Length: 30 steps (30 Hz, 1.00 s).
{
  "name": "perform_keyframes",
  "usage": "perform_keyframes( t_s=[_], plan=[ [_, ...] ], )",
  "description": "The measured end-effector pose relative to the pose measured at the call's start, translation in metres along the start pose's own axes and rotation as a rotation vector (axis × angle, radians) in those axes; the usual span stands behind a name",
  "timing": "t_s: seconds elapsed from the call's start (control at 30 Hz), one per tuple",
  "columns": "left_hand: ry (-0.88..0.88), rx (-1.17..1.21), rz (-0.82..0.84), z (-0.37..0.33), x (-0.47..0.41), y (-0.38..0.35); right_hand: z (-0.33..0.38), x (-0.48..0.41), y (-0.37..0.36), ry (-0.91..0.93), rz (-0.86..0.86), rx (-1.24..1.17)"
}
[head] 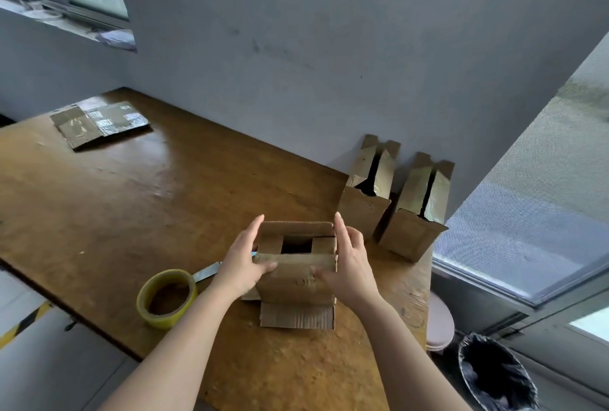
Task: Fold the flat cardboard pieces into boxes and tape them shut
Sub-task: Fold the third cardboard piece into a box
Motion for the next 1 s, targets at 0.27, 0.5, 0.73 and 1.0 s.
perform_keyframes(
  t_s=[0.27, 0.5, 0.73, 1.0],
  plan=[
    [-0.055, -0.073, -0.119, 0.007, 0.004, -0.002, -0.008, 0.01, 0.0, 0.022, -0.102, -0.018],
    [-0.077, -0.087, -0.121, 0.008, 0.008, -0.006, -0.011, 0.013, -0.006, 0.007, -0.029, -0.032],
    [-0.099, -0.033, -0.184, 0.0, 0.006, 0.005, -0.01, 0.012, 0.0, 0.079, -0.032, -0.031],
    [-0.123, -0.157, -0.162, 0.001, 0.004, 0.005, -0.01, 0.016, -0.008, 0.065, -0.021, -0.039]
  ],
)
Point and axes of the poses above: each hand's wrist, its own x-axis away from the middle knuckle, its own y-axis out of the back of the hand, z = x × y, the point moved 4 cm from there along -x, towards the middle knuckle, and after that the axes turned 10 degrees about -x, right-handed, at the moved point
